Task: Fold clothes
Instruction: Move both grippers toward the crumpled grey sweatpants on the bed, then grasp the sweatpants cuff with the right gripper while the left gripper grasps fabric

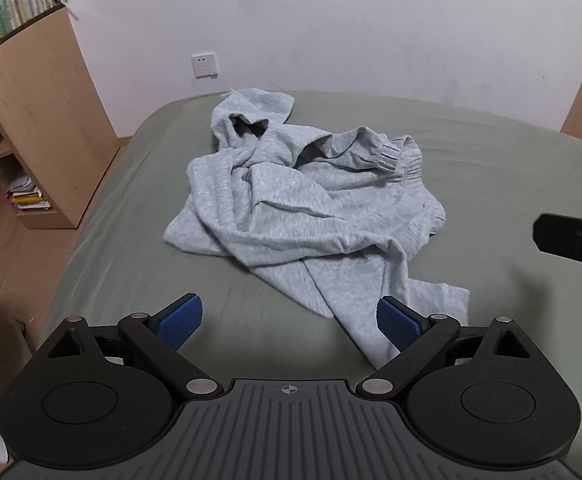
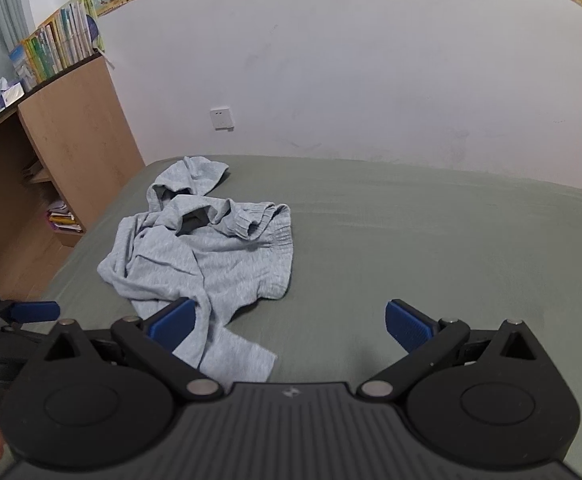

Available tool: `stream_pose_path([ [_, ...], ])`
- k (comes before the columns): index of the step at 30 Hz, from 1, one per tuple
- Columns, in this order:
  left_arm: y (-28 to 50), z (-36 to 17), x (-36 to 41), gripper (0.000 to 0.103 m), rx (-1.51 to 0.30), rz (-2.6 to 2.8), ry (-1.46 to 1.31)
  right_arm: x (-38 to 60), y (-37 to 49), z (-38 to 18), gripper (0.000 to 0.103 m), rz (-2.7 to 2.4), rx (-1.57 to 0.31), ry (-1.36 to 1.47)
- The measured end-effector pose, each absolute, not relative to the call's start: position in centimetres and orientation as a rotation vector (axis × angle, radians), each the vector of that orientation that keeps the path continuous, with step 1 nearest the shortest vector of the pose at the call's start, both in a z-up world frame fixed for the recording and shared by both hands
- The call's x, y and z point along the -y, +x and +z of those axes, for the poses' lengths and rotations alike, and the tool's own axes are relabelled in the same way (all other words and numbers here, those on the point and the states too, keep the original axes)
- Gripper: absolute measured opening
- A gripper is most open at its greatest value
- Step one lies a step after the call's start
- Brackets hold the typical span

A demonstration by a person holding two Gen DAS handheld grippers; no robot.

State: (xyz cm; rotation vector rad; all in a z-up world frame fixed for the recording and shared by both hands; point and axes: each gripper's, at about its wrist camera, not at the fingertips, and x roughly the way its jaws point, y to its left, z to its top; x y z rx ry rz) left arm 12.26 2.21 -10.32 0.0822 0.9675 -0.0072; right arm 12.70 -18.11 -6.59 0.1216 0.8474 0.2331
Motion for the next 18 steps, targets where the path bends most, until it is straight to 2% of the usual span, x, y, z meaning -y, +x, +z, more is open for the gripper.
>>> stream_pose_path([
  [8,16.6,-11.0,-2.1,0.096,-0.918,-0.023,0.124,17.9,17.4,-10.7,0.088,0.3,-0.918,0.175],
  [18,23.5,-12.7,-1.4,0.096,-0.868,-0.023,0.284,17.7,19.5,-13.9,0.086,0.297,-0.978,0.275],
])
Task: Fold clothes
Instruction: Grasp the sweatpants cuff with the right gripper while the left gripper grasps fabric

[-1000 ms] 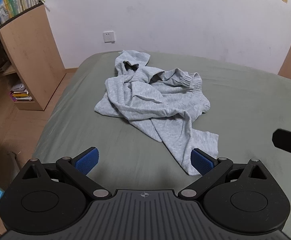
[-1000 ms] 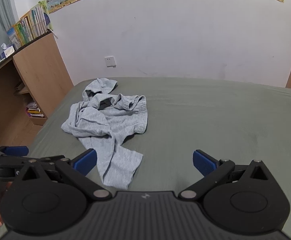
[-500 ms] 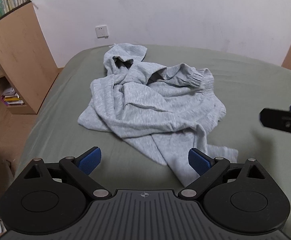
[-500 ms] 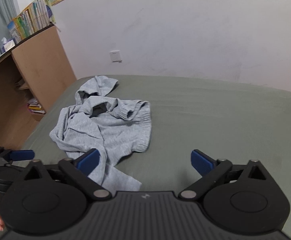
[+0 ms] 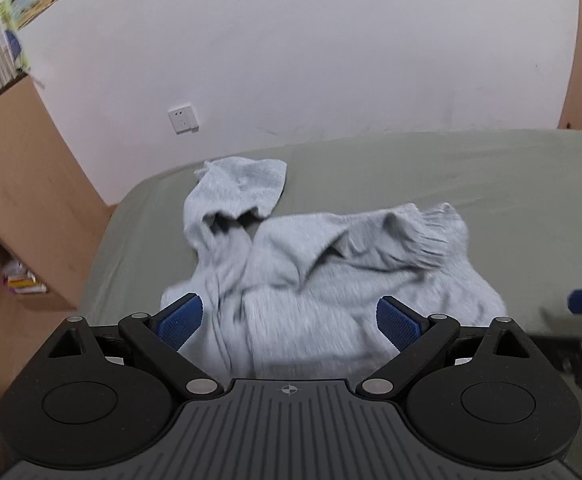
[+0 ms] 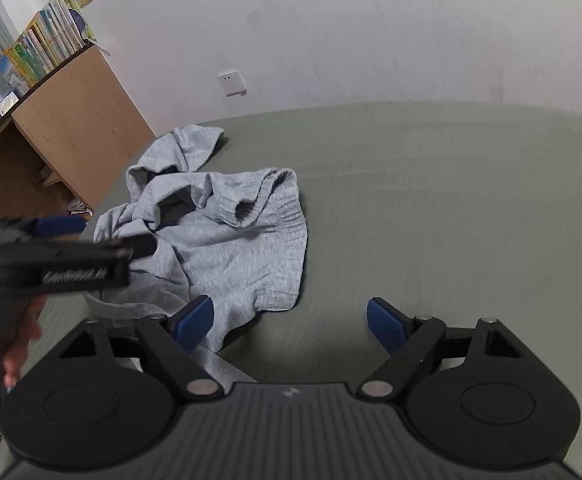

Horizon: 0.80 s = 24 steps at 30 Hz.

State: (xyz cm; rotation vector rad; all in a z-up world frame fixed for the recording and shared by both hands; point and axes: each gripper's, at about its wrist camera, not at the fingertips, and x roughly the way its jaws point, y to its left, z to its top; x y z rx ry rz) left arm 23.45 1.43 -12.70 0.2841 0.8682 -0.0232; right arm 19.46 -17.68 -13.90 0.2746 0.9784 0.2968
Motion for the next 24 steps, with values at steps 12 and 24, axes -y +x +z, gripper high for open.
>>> stream_pose_path([
  [12,25.2,-15.8,-5.7,0.097,-0.97,0.038,0.195,14.8,21.0,-16.2,0.089,0.319,-1.018,0.303],
  [24,28.4,-16.7,-3.9,0.084,-0.975,0.011,0.168,12.8,22.5,-16.5,0.064,0.266,-0.989,0.229],
])
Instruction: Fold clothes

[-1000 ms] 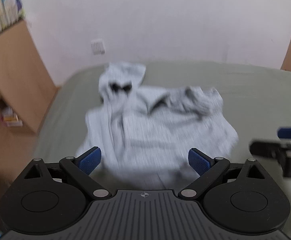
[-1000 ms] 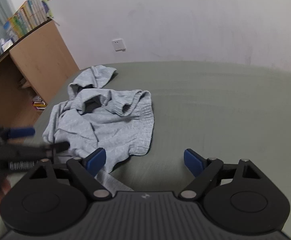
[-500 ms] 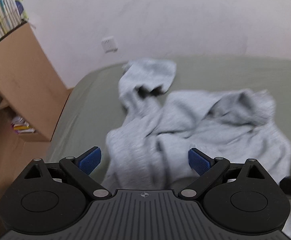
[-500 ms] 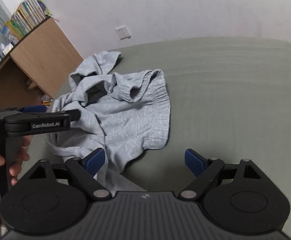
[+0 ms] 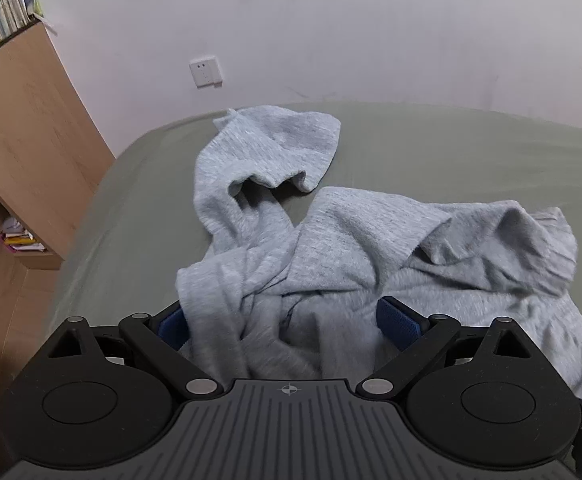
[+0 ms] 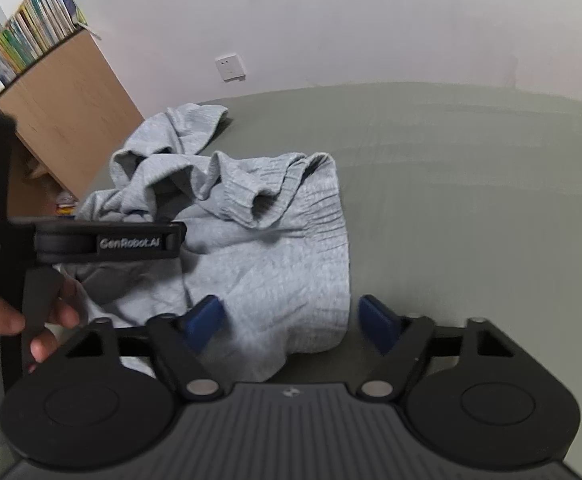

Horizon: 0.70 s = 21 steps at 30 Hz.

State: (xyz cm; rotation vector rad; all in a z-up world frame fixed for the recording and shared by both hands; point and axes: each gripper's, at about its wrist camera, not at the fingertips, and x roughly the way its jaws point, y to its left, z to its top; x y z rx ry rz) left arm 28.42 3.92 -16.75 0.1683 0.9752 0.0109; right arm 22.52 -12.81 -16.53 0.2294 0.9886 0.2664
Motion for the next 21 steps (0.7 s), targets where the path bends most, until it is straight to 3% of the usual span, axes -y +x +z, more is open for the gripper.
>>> stream_pose_path([
  [1,28.3,-16.6,-3.8,0.074,-0.974,0.002,0.17,12.7,22.5,-16.5,0.052,0.265,-0.987,0.225],
  [2,28.2,-16.5,-3.7,0.055,-0.971,-0.009,0.174,12.8,22.5,-16.4,0.036,0.269,-0.987,0.228],
  [3,28.1,-16.3,-3.5,0.046,-0.964,-0.028,0.186,12.8,22.4,-16.4,0.027,0.273,-0.988,0.231],
  [5,27.6,-15.9,-2.8,0.035,-0.956,-0.046,0.223,13.1,22.2,-16.3,0.025,0.292,-0.993,0.27],
  [13,24.4,-10.9,-1.2,0.032,-0.887,-0.106,0.202,15.4,18.9,-11.1,0.025,0.298,-0.876,0.173],
  [21,20.2,-3.4,7.4,0.032,-0.77,-0.253,0.284,21.8,14.9,-3.8,0.025,0.217,-0.758,0.043],
])
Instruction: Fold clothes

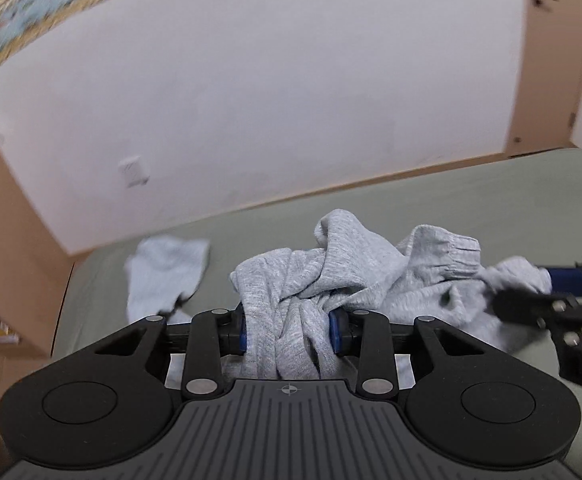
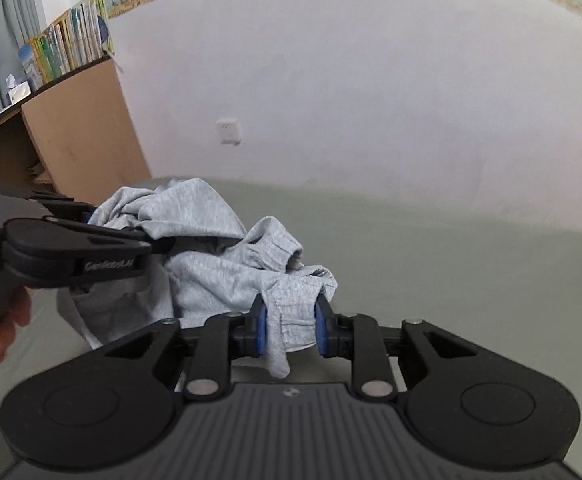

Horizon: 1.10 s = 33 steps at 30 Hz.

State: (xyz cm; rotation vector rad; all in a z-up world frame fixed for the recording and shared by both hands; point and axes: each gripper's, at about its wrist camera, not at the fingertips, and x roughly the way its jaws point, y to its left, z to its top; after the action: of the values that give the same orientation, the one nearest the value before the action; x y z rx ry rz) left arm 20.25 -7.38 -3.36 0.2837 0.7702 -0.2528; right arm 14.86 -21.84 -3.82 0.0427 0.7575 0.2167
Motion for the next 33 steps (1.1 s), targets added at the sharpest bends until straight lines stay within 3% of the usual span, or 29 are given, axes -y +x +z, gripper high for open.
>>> stream_pose_path([
  [8,16.5,-0.7,17.7,0.032,-0.741,-0.396,0.326,29.8,10.2,-0.5,0.025,0.102,-0.737,-0.05],
  [24,13.8,-0.3,42.6,0.032,-0.689,-0.697,0.372,53.2,3.6,1.3,0.025,-0.234,-0.743,-0.093],
  [33,13.6,-3.8,48.6,0.032,-0.707,-0.76,0.38,60.5,2.8,-1.3,0.025,-0.301,-0.775,-0.039],
])
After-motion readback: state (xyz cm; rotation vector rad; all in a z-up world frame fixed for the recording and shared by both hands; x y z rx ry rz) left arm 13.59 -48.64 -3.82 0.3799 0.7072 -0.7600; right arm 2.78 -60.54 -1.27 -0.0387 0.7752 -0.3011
